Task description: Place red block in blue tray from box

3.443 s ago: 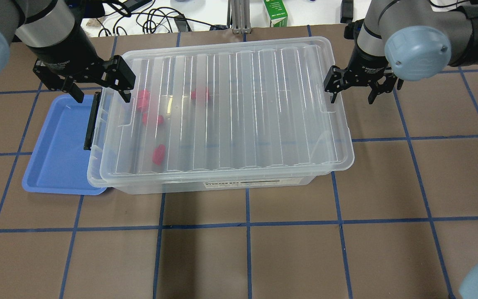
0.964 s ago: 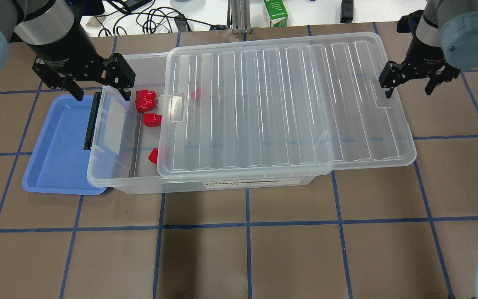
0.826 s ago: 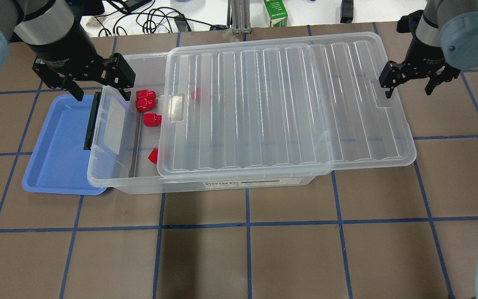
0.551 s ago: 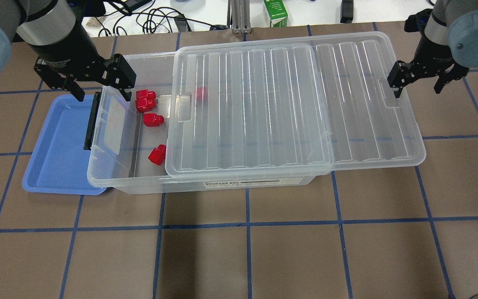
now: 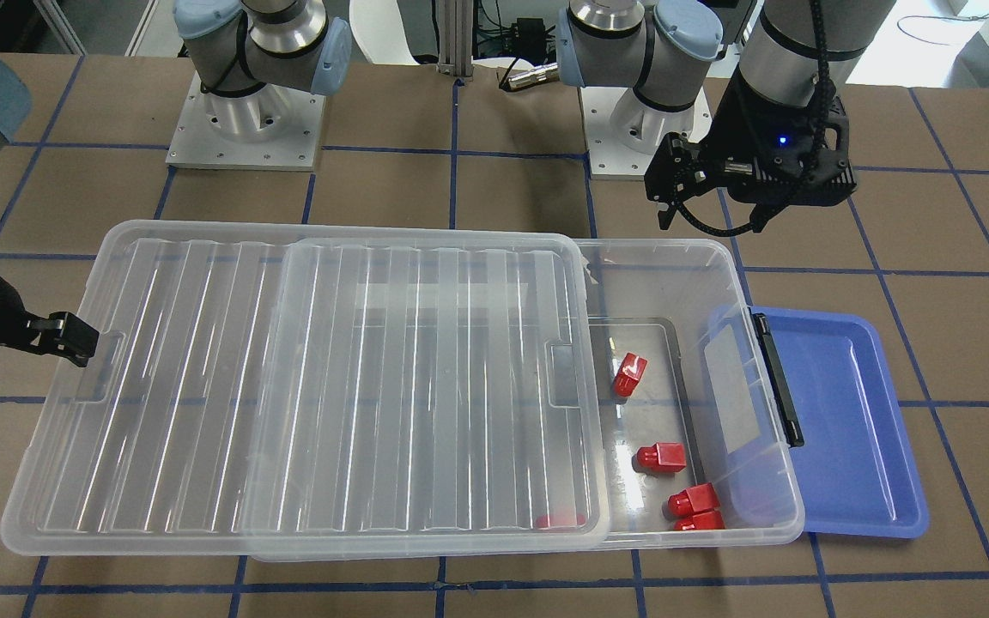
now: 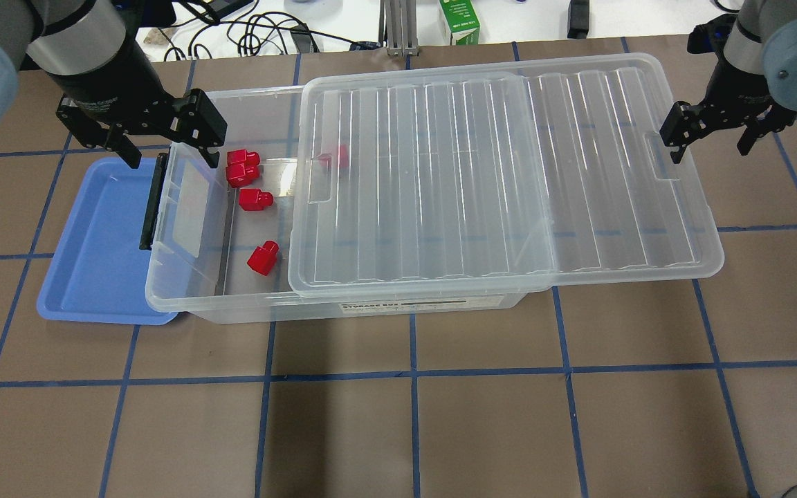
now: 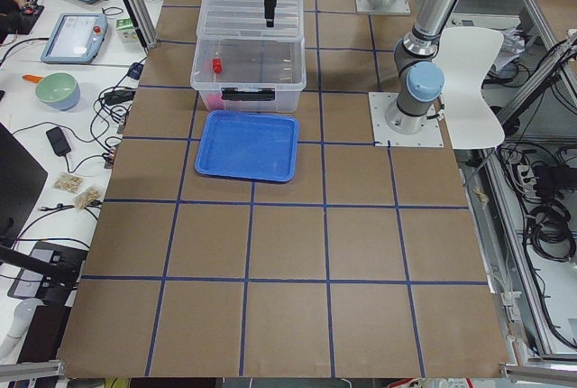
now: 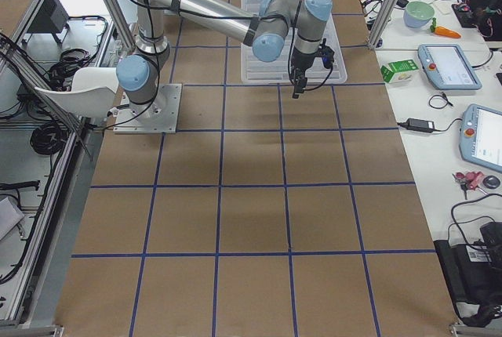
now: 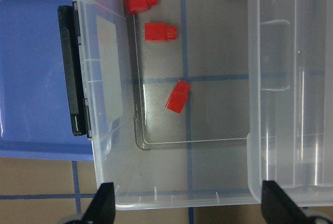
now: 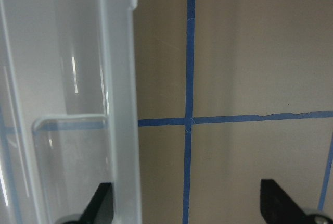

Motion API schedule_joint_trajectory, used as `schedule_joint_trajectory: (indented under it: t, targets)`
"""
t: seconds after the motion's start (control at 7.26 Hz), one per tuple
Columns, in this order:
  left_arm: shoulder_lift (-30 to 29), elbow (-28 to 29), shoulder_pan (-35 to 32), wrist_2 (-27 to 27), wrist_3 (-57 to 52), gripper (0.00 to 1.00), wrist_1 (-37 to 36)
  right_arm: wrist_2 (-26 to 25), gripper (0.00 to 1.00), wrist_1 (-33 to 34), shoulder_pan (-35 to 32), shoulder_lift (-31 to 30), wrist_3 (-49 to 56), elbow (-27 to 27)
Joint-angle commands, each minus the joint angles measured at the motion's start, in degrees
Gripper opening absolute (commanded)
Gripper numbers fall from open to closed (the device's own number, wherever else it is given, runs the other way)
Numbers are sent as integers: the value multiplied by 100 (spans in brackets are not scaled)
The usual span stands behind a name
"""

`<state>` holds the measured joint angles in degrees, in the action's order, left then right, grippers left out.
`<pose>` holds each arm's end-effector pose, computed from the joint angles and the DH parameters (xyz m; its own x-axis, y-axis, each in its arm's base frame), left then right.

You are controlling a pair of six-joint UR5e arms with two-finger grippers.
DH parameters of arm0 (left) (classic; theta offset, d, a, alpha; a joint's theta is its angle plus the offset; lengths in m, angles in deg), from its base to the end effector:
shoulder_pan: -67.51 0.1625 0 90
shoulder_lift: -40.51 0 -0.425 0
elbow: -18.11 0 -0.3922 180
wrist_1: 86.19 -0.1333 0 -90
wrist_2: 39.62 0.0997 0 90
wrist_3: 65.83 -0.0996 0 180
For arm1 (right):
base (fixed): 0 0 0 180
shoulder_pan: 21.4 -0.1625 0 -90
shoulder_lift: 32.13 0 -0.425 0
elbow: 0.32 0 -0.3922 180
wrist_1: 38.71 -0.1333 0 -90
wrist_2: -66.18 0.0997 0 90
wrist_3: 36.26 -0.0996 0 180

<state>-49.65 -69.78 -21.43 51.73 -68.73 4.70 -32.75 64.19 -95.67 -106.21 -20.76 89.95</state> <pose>-0.1218 -0.4970 0.5031 -0.9992 0.0317 -0.0245 0.0321 0.9993 -0.0173 -0.0457 -0.5971 0.3579 -0.9910 -0.0070 0.1340 0.0061 0.9953 0.0967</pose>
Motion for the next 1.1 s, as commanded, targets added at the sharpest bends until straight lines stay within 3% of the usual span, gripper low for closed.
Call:
schedule_joint_trajectory:
  t: [0.0, 0.14, 0.55, 0.96]
  targets:
    - [7, -26, 0, 6, 0, 100, 8, 101, 100, -33, -18, -71, -47, -9]
    - [-19, -96, 0, -2, -9, 100, -1, 224, 100, -51, -27, -158, -91, -53]
    - [-194, -262, 26, -64, -105, 100, -80, 445, 100, -1461, -36, -956, -136, -553]
    - [-326, -1103, 35, -90, -184, 100, -956, 401, 100, -1896, -36, -1617, -215, -581]
